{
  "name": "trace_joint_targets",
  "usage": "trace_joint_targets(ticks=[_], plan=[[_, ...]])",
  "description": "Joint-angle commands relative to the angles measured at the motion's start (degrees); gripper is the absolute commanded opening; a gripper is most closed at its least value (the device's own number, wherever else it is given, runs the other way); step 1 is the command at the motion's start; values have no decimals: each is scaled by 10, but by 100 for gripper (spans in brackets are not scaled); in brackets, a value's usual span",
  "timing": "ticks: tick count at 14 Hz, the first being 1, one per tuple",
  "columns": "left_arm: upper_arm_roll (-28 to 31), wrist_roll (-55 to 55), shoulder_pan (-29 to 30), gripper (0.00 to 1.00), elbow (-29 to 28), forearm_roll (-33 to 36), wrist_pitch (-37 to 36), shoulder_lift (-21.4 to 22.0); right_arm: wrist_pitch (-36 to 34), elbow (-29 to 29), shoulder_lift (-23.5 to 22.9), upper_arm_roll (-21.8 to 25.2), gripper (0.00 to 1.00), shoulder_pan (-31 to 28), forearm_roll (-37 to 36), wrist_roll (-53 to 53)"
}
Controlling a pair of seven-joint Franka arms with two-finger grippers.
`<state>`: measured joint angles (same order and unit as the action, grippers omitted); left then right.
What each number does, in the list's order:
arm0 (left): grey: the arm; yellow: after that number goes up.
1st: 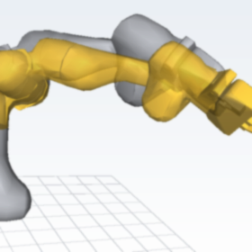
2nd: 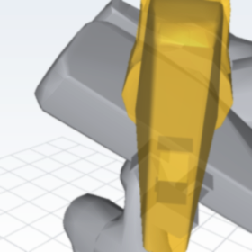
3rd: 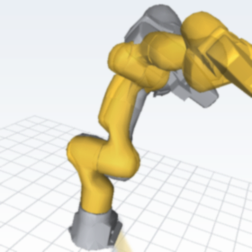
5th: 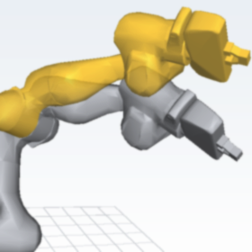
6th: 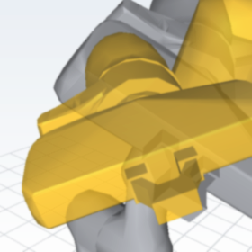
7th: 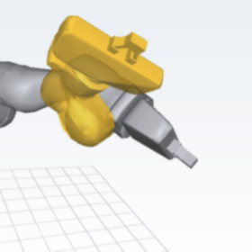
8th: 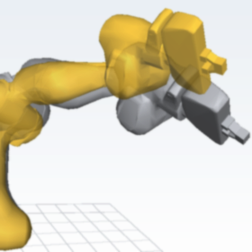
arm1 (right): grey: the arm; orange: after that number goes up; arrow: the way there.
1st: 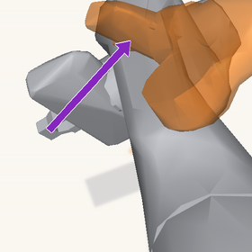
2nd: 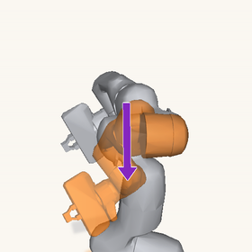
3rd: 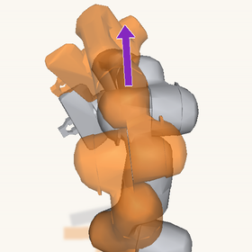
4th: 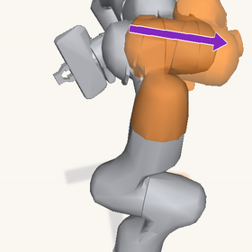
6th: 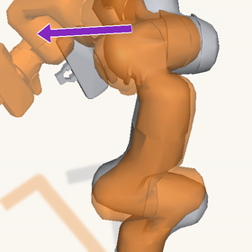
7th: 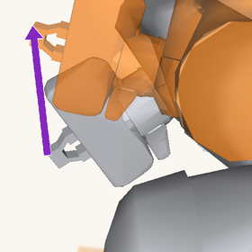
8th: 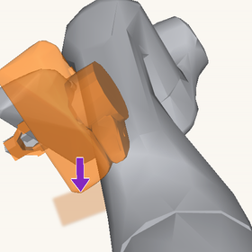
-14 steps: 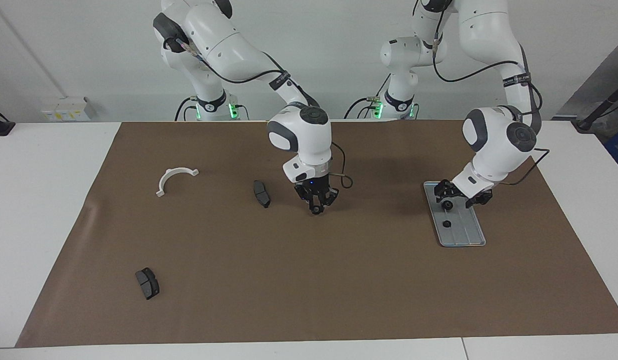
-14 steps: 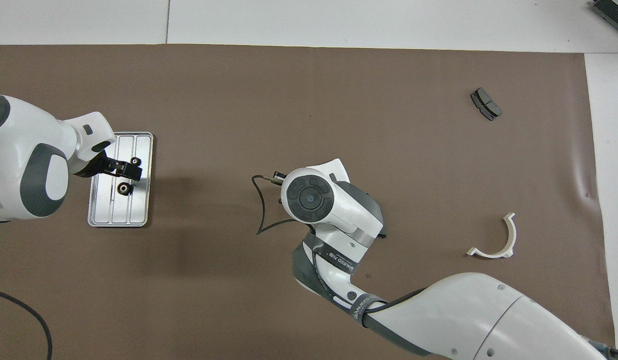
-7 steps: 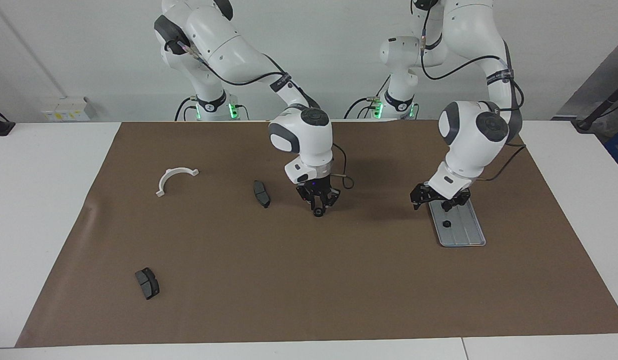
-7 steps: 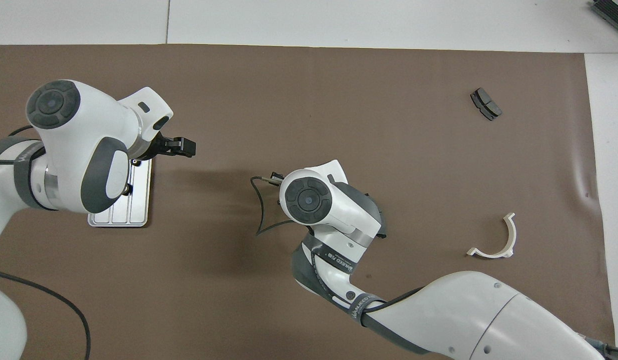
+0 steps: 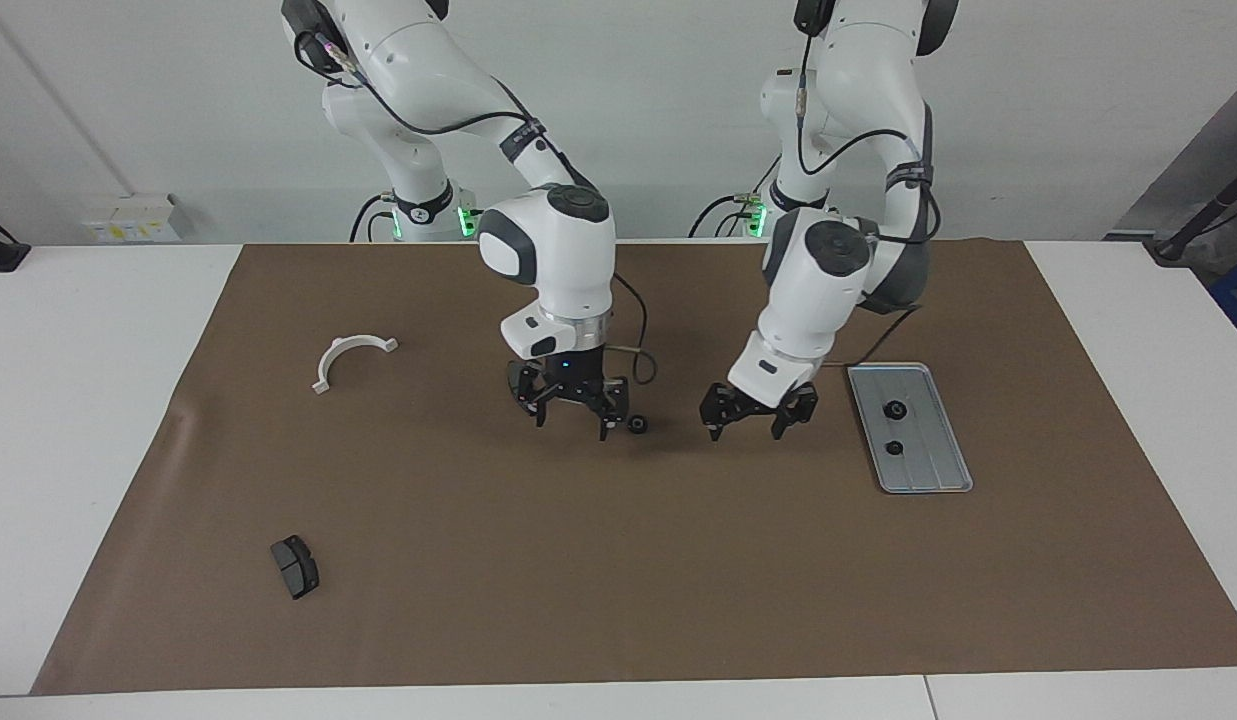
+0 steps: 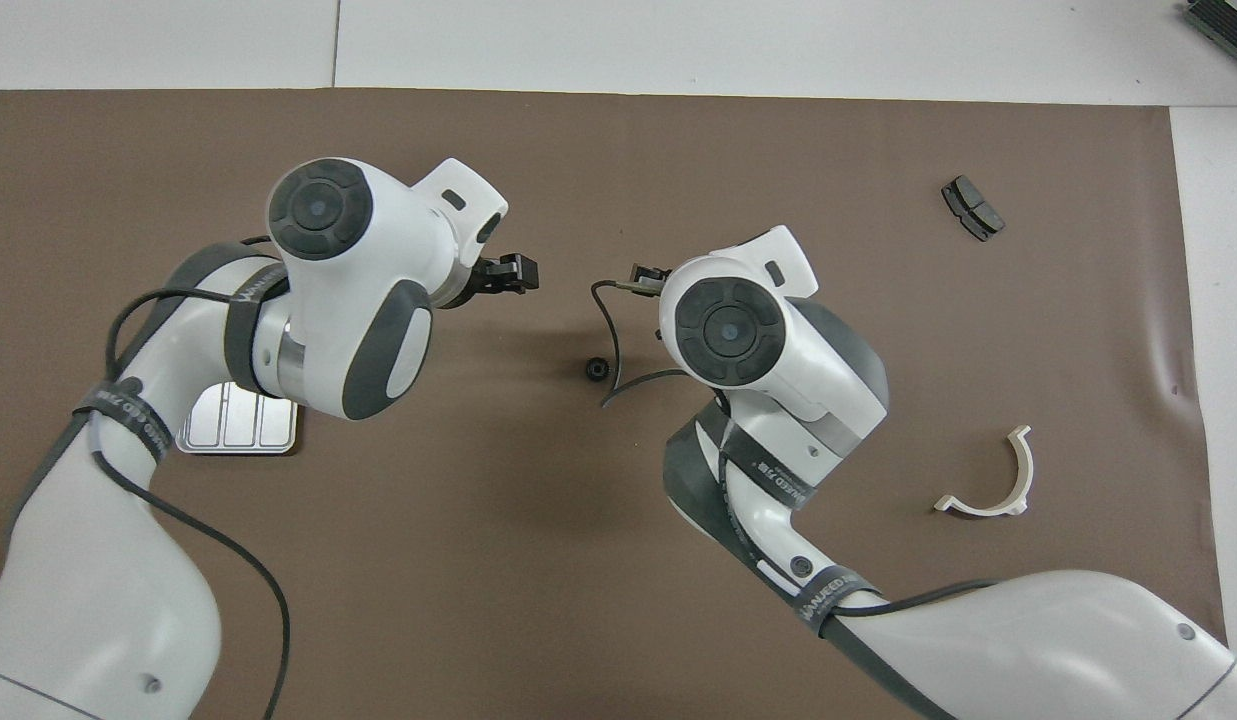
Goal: Pick bearing gear from pile to tray
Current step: 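Grasp the third gear with the left gripper while the right gripper withdraws, then carry the third gear to the tray and open the left gripper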
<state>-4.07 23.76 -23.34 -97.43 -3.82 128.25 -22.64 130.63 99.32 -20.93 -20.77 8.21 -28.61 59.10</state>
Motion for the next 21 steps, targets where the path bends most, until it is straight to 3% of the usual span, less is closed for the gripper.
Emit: trace_joint_targets(ticks=[1,5,9,15,20,21], plan=[[13,26,-42,100,29,9,-14,-35,-18,11,43,46,100,-7,71,-121],[13,69,-80,100,38,36,1,-57,-54,11,90,127,100,-7,165,-283],[13,70,-100,90,18,44,23,-57,-116,11,141,201,100,-7,267,-411],[14,96,-129,80,4,60,30,-80,-247,0,207,296,100,-7,299,-550],[14,96,-125,65,3,61,29,-81,-391,-68,229,320,100,-8,287,-570],[14,97,-124,58,2,61,29,-81,-408,-72,229,317,100,-9,286,-570]])
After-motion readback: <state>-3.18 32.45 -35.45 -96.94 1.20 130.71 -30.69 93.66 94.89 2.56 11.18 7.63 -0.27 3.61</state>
